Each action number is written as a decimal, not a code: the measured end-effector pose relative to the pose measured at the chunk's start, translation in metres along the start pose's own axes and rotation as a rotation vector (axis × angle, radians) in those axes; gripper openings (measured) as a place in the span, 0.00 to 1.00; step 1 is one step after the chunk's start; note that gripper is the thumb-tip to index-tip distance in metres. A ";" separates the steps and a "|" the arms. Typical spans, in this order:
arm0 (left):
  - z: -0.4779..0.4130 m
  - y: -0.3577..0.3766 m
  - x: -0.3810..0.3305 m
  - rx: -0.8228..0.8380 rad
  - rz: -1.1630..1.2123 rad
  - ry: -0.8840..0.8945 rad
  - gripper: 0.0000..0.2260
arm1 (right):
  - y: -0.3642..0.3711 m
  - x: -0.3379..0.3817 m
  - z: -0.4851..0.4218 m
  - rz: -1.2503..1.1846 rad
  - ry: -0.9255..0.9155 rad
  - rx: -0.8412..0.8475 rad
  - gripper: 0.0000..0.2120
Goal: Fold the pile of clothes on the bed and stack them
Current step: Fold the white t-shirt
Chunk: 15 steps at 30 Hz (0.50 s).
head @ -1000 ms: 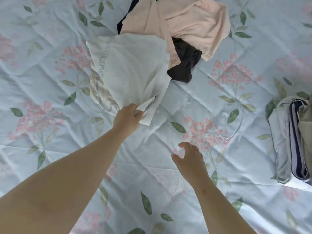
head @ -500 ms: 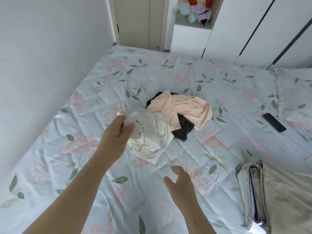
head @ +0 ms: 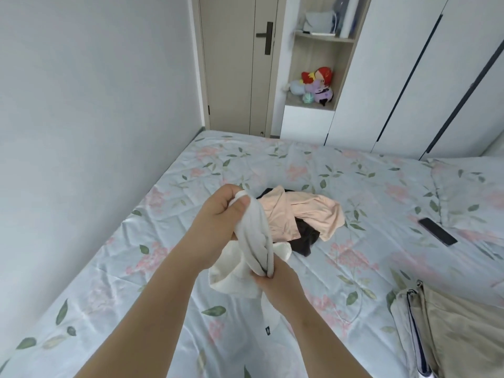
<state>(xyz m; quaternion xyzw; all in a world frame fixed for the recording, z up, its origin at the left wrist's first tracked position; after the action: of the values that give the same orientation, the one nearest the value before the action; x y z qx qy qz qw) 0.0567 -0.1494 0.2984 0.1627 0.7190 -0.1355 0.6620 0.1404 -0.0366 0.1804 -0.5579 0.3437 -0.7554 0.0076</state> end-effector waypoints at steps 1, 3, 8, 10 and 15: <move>-0.001 -0.003 -0.001 -0.007 -0.017 0.001 0.13 | -0.001 -0.005 0.003 -0.034 0.020 0.004 0.06; -0.005 -0.012 0.000 -0.045 -0.043 0.001 0.12 | -0.007 -0.014 0.006 -0.025 0.041 -0.017 0.05; -0.023 -0.033 0.002 -0.155 -0.070 -0.018 0.10 | -0.037 -0.018 0.001 -0.012 0.092 -0.266 0.09; -0.030 -0.037 0.000 -0.092 -0.207 0.065 0.05 | -0.051 -0.004 -0.006 -0.109 0.058 -0.350 0.07; -0.042 -0.032 0.003 0.451 -1.126 0.235 0.32 | -0.089 0.057 -0.016 -0.411 -0.176 -0.474 0.14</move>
<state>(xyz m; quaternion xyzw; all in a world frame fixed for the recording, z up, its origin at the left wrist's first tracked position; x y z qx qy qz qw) 0.0052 -0.1614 0.2979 -0.0920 0.7163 -0.5940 0.3543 0.1385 0.0171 0.2725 -0.6652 0.3880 -0.5888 -0.2454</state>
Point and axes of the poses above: each hand's wrist, its own z-axis away from the middle knuckle, its own y-axis out of the palm, x = y × z, the point moved 3 cm from there along -z, towards the middle knuckle, and after that the axes turned 8 degrees about -x, right-handed, at the moved point
